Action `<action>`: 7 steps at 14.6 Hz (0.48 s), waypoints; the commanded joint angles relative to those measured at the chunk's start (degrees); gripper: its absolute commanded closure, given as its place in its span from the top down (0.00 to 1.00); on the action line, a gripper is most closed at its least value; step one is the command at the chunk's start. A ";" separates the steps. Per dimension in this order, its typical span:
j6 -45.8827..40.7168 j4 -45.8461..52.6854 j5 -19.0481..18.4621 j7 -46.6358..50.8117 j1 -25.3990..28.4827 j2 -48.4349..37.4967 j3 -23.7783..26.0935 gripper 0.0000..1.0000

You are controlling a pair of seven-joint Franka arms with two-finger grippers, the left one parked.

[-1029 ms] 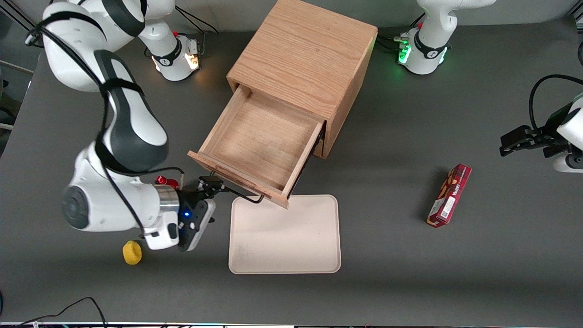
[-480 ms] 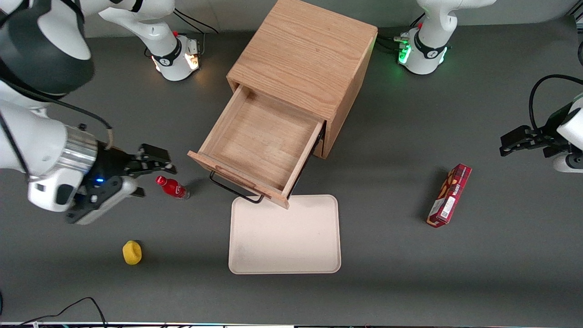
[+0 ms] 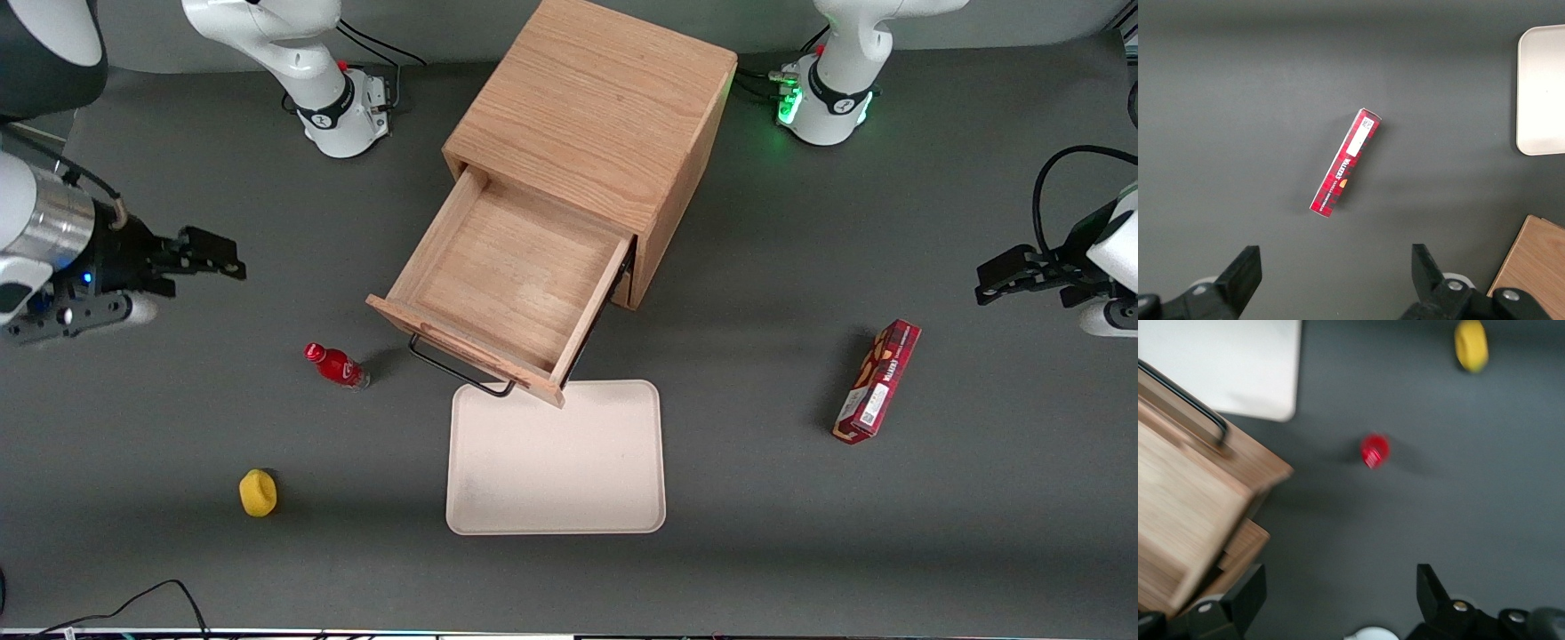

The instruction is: Open upper drawer

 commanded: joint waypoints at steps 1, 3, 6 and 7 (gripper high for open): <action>2.97 -13.33 -1.52 3.62 0.18 -9.29 -1.24 1.00; 3.32 -14.50 -5.36 3.81 0.27 -10.53 -2.38 1.00; 2.97 -13.97 -7.85 6.34 0.44 -10.01 -3.78 1.00; 2.97 -13.62 -7.85 7.23 0.36 -10.27 -3.96 1.00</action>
